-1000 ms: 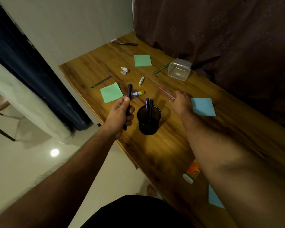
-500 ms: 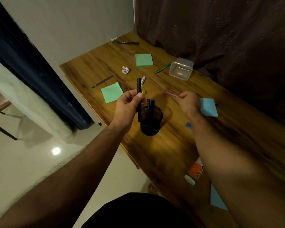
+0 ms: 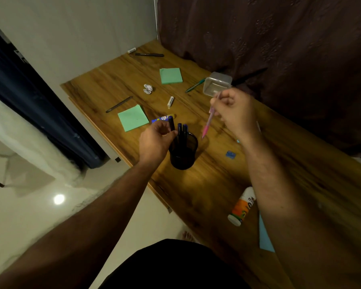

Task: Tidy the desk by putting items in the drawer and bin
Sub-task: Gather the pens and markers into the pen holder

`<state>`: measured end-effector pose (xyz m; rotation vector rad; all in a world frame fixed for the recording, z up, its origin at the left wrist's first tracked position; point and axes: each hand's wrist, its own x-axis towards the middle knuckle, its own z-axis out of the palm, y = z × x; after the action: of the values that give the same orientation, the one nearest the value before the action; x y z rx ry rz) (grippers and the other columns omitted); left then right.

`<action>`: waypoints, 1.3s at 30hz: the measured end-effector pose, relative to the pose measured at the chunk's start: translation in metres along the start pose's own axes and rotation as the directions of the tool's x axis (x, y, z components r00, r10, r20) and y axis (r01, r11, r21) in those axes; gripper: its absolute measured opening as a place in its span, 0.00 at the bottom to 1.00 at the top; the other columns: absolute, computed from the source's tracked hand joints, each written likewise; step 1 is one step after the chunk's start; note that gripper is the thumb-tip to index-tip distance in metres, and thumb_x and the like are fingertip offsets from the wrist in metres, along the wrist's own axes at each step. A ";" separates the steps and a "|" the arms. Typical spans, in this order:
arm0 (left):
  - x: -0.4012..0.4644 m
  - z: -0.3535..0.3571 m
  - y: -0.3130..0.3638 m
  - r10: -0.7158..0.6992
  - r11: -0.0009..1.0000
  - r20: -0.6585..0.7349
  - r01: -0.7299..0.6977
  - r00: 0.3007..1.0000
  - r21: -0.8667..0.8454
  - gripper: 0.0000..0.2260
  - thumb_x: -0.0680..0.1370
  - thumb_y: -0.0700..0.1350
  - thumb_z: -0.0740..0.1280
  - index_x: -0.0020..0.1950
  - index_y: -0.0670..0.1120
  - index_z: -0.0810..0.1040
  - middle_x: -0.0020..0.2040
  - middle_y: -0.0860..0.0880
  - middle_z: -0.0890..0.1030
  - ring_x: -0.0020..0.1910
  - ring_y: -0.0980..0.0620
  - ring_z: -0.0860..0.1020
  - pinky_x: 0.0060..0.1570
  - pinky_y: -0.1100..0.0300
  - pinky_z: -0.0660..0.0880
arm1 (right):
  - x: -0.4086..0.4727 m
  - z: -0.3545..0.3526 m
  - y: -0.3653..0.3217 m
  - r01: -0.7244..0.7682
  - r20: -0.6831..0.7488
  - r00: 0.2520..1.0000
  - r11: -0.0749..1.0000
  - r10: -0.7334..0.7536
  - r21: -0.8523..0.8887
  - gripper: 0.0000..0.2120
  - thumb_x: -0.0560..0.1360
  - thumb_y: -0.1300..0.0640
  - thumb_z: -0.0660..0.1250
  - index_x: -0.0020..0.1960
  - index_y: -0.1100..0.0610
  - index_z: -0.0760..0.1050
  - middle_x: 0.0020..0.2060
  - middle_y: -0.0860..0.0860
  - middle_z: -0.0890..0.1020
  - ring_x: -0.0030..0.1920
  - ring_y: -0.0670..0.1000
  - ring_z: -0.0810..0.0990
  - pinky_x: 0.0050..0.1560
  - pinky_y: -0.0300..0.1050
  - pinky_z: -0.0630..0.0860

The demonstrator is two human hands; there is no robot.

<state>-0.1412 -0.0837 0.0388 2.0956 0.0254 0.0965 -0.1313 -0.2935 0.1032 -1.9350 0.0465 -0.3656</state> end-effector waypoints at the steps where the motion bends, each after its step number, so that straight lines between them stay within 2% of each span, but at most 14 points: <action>1: -0.001 0.001 -0.003 -0.007 1.000 0.029 0.006 1.000 0.020 0.04 0.74 0.47 0.72 0.48 0.52 0.79 0.49 0.56 0.82 0.49 0.59 0.79 0.43 0.66 0.74 | -0.003 0.006 0.004 -0.017 0.044 0.999 1.000 0.017 -0.012 0.02 0.75 0.58 0.70 0.46 0.52 0.78 0.36 0.50 0.84 0.37 0.45 0.84 0.34 0.37 0.78; 3: 0.000 0.003 -0.008 -0.020 0.998 0.072 0.016 0.997 0.060 0.07 0.74 0.48 0.71 0.51 0.53 0.80 0.53 0.55 0.82 0.53 0.57 0.78 0.46 0.62 0.74 | -0.008 0.018 0.012 -0.043 0.110 0.993 0.996 0.051 -0.072 0.02 0.75 0.56 0.70 0.47 0.53 0.79 0.37 0.49 0.84 0.39 0.46 0.84 0.41 0.44 0.82; 5: 0.001 0.003 -0.010 -0.030 0.995 0.088 0.021 0.996 0.102 0.07 0.74 0.48 0.71 0.52 0.53 0.80 0.53 0.55 0.81 0.53 0.57 0.78 0.43 0.62 0.73 | -0.013 0.029 0.016 -0.050 0.151 0.986 0.988 0.072 -0.147 0.05 0.75 0.55 0.70 0.50 0.55 0.79 0.39 0.48 0.84 0.40 0.45 0.84 0.43 0.44 0.82; 9: 0.000 0.004 -0.010 -0.036 0.992 0.102 0.023 0.994 0.120 0.07 0.75 0.48 0.71 0.52 0.50 0.80 0.52 0.55 0.80 0.50 0.58 0.77 0.38 0.68 0.70 | -0.016 0.040 0.013 -0.046 0.143 0.987 0.981 0.074 -0.191 0.07 0.76 0.55 0.70 0.52 0.55 0.79 0.40 0.47 0.83 0.41 0.44 0.83 0.41 0.41 0.81; 13: 0.001 0.002 -0.011 -0.031 0.991 0.115 0.015 0.993 0.132 0.07 0.75 0.48 0.71 0.51 0.50 0.79 0.52 0.55 0.78 0.51 0.57 0.76 0.38 0.68 0.68 | -0.006 0.040 0.004 -0.011 0.056 0.998 0.993 0.018 -0.118 0.06 0.75 0.56 0.70 0.51 0.55 0.79 0.39 0.48 0.83 0.40 0.45 0.83 0.42 0.45 0.82; 15: 0.002 0.002 -0.011 -0.041 0.993 0.118 0.027 0.992 0.119 0.09 0.75 0.49 0.71 0.53 0.49 0.79 0.51 0.56 0.78 0.51 0.57 0.76 0.40 0.66 0.71 | -0.004 0.040 0.003 -0.011 0.057 0.998 0.993 0.018 -0.117 0.05 0.75 0.56 0.70 0.50 0.55 0.79 0.39 0.48 0.83 0.40 0.45 0.84 0.43 0.45 0.82; 18: 0.003 0.005 -0.011 -0.044 0.992 0.115 0.030 0.992 0.124 0.12 0.74 0.49 0.72 0.56 0.49 0.78 0.53 0.55 0.79 0.52 0.56 0.77 0.45 0.62 0.74 | -0.011 0.047 0.014 -0.055 0.128 0.988 0.976 0.084 -0.213 0.04 0.74 0.56 0.71 0.49 0.53 0.78 0.39 0.46 0.82 0.40 0.44 0.82 0.41 0.42 0.81; 21: 0.002 0.004 -0.011 -0.036 0.994 0.138 0.022 0.990 0.102 0.15 0.73 0.50 0.73 0.59 0.50 0.77 0.55 0.55 0.79 0.53 0.56 0.76 0.43 0.65 0.72 | -0.019 0.052 0.030 -0.074 0.149 0.981 0.945 0.127 -0.318 0.03 0.73 0.54 0.71 0.45 0.50 0.77 0.38 0.43 0.81 0.40 0.42 0.80 0.41 0.44 0.81; 23: 0.001 0.002 -0.011 -0.031 0.997 0.154 0.020 0.988 0.072 0.18 0.73 0.53 0.72 0.61 0.50 0.76 0.55 0.56 0.77 0.53 0.58 0.76 0.46 0.63 0.74 | -0.020 0.054 0.037 -0.099 0.161 0.974 0.935 0.162 -0.341 0.04 0.73 0.53 0.72 0.44 0.50 0.77 0.37 0.42 0.80 0.40 0.41 0.79 0.41 0.44 0.80; 27: 0.002 -0.004 -0.015 -0.048 0.998 0.150 0.051 0.988 -0.021 0.20 0.75 0.58 0.69 0.61 0.48 0.76 0.56 0.54 0.80 0.54 0.57 0.78 0.51 0.58 0.78 | -0.019 0.053 0.042 -0.122 0.222 0.955 0.941 0.198 -0.316 0.06 0.72 0.53 0.73 0.47 0.52 0.79 0.41 0.43 0.79 0.43 0.41 0.77 0.43 0.39 0.76; 29: 0.003 -0.007 -0.016 -0.063 0.995 0.134 0.074 0.989 -0.073 0.17 0.76 0.57 0.67 0.59 0.48 0.77 0.54 0.54 0.82 0.53 0.57 0.79 0.52 0.57 0.79 | -0.018 0.051 0.040 -0.128 0.220 0.957 0.955 0.190 -0.268 0.08 0.72 0.50 0.73 0.49 0.52 0.79 0.42 0.43 0.80 0.44 0.41 0.78 0.42 0.37 0.75; 33: 0.006 -0.014 -0.012 -0.079 0.989 0.052 0.085 0.995 -0.121 0.09 0.78 0.53 0.66 0.53 0.50 0.77 0.47 0.55 0.81 0.48 0.58 0.79 0.47 0.62 0.77 | -0.009 0.044 0.034 -0.134 0.165 0.972 0.973 0.166 -0.188 0.07 0.75 0.49 0.70 0.49 0.51 0.79 0.42 0.44 0.80 0.45 0.41 0.78 0.41 0.36 0.73; 39: 0.017 -0.024 -0.019 -0.116 0.985 -0.017 0.113 0.993 -0.129 0.10 0.78 0.52 0.67 0.54 0.48 0.78 0.49 0.53 0.81 0.49 0.56 0.79 0.44 0.64 0.75 | 0.007 0.038 0.020 -0.084 0.111 0.988 0.980 0.105 -0.178 0.09 0.76 0.51 0.69 0.51 0.55 0.79 0.44 0.47 0.81 0.43 0.40 0.77 0.37 0.31 0.69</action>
<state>-0.1259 -0.0521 0.0352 1.9605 0.1514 0.0531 -0.1110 -0.2686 0.0734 -2.1145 0.0944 -0.1863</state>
